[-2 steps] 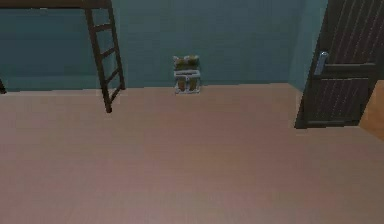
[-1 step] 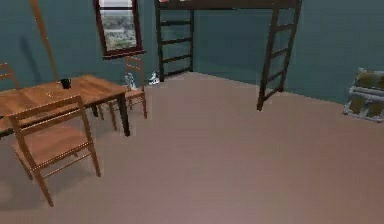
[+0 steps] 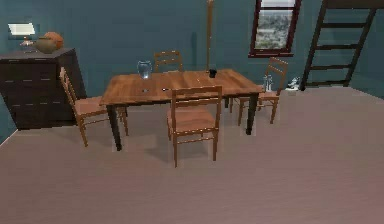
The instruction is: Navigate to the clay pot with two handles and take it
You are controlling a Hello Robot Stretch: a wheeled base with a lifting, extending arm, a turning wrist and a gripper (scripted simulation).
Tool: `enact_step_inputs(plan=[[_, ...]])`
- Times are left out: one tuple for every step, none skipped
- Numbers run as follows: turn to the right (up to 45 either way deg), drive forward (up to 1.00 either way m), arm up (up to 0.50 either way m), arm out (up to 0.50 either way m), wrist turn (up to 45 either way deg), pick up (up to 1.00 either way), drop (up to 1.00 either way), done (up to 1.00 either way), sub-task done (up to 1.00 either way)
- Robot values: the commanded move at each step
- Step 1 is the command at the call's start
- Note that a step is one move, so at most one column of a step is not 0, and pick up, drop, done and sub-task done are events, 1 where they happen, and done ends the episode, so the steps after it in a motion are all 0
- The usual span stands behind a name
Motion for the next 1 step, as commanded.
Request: enact_step_inputs(plan=[[0.0,0.30,0.00,0.00,0.0,0.00,0.00,0.00,0.00]])
